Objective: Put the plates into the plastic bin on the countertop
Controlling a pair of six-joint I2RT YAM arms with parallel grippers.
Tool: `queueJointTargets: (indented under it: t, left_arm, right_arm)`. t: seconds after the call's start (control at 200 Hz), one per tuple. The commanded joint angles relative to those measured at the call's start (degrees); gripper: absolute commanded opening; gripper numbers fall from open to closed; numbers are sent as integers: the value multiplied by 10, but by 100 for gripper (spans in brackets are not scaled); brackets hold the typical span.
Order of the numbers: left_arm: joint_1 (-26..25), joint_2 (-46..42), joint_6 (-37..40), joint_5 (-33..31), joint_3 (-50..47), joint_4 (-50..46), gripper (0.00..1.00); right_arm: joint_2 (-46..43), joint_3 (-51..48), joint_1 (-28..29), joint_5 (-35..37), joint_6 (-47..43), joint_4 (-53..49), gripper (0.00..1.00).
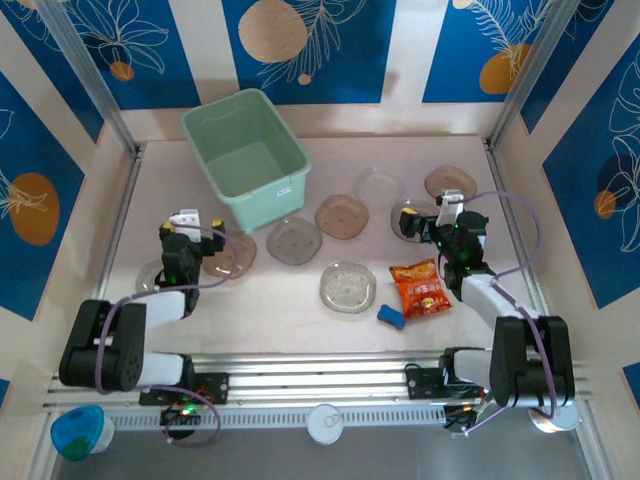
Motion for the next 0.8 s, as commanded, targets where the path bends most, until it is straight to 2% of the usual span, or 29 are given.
queueJointTargets:
  t: [0.0,0.12,0.235,0.31,0.385,0.62,0.795]
  left_arm:
    - [13,-54,-30,-33,6,-64,100]
    - [13,-114,-64,-43,37,-149,100]
    - [13,-164,-136,-37,117,-315,100]
    - [13,-169,-160,-4,190,-429,100]
    - [13,-160,-166,53,249,-505,100]
    - [13,-128,-207,135,355,-651,100]
    - [13,-95,-238,160,407,-730,100]
  right_arm:
    - [-21,33,21,-15,31,-105,98]
    - [-33,64,47,-28,50,-179,96]
    - [-30,109,71,-49,77,-268,90]
    - [-21,142,88,-60,105,-323,88]
    - [-1,179,107,-74,145,-374,85]
    - [94,295,177,-93,302,-498,74]
    - [175,352,231,-68,400,-519,65]
